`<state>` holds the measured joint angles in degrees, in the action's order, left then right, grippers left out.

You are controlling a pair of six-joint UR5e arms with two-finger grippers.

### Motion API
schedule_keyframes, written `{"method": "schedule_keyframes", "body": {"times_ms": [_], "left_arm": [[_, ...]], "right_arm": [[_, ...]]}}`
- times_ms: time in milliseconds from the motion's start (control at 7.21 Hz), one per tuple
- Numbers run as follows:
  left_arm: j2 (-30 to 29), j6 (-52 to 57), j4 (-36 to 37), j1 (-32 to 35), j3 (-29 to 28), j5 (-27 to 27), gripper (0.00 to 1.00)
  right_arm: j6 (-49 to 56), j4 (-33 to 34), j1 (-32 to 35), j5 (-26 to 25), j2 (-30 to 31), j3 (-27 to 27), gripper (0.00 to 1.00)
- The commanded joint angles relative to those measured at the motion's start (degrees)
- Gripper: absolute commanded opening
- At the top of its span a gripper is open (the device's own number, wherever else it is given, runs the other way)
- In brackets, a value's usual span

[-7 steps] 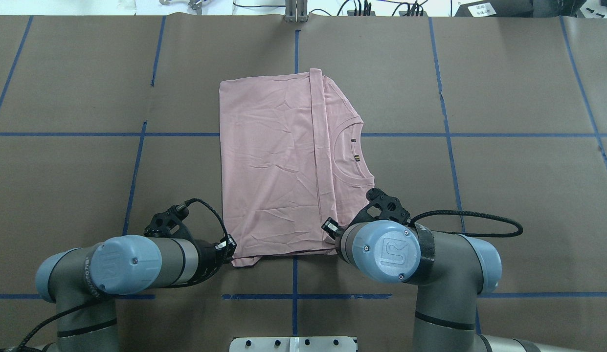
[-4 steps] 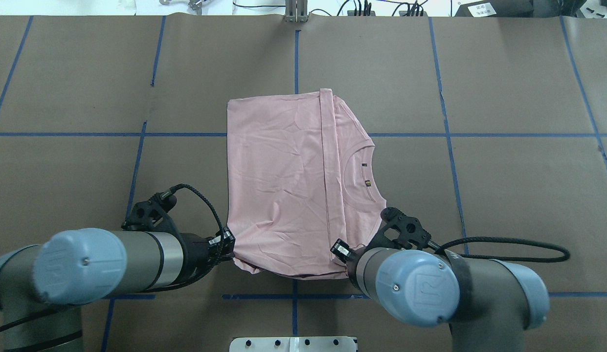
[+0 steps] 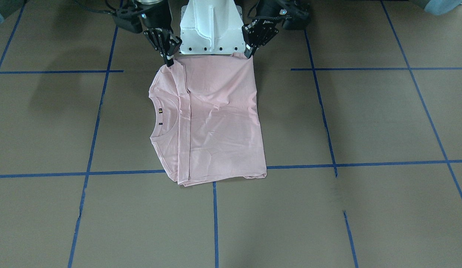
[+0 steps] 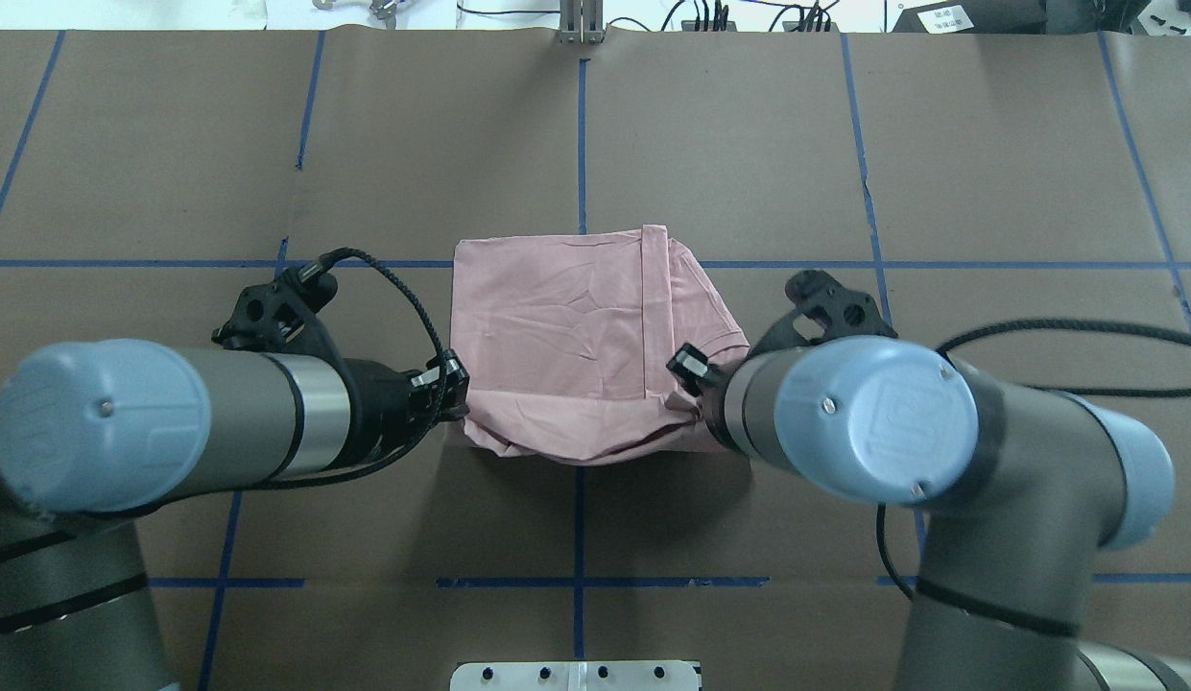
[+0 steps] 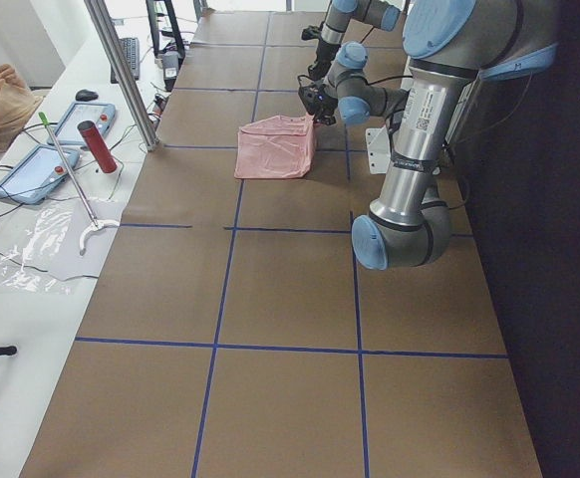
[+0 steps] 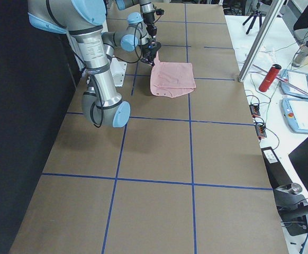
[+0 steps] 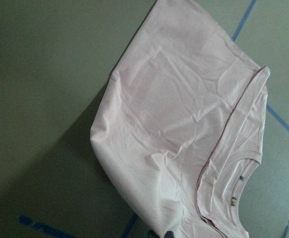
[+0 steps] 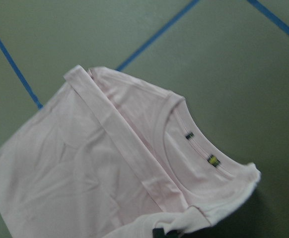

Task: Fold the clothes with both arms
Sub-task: 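Grasp the near edge with both grippers and lift it, then fold the held edge with both grippers over toward the collar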

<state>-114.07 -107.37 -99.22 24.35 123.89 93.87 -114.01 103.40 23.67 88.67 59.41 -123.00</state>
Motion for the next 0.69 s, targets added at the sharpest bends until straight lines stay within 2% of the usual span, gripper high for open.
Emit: {"method": "schedule_keyframes", "body": {"times_ms": [0,139,416,555], "left_arm": [[-2.1,4.9,-8.0,4.5,-10.6,-0.1,0.0],[-2.2,5.4,-9.4,5.2,-13.2,-0.2,0.0],[-2.9,8.2,-10.6,6.9,-16.9,-0.3,0.0],[-4.9,8.6,-15.6,8.7,-22.7,-0.3,0.0]], "right_arm": [[3.4,-9.4,7.9,1.4,-5.9,15.5,0.0],[4.0,-12.8,9.2,1.9,-6.1,18.9,0.0],[4.9,-15.6,10.1,1.9,-10.4,27.1,0.0],[7.1,-15.9,10.3,1.9,-10.5,29.9,0.0]]}}
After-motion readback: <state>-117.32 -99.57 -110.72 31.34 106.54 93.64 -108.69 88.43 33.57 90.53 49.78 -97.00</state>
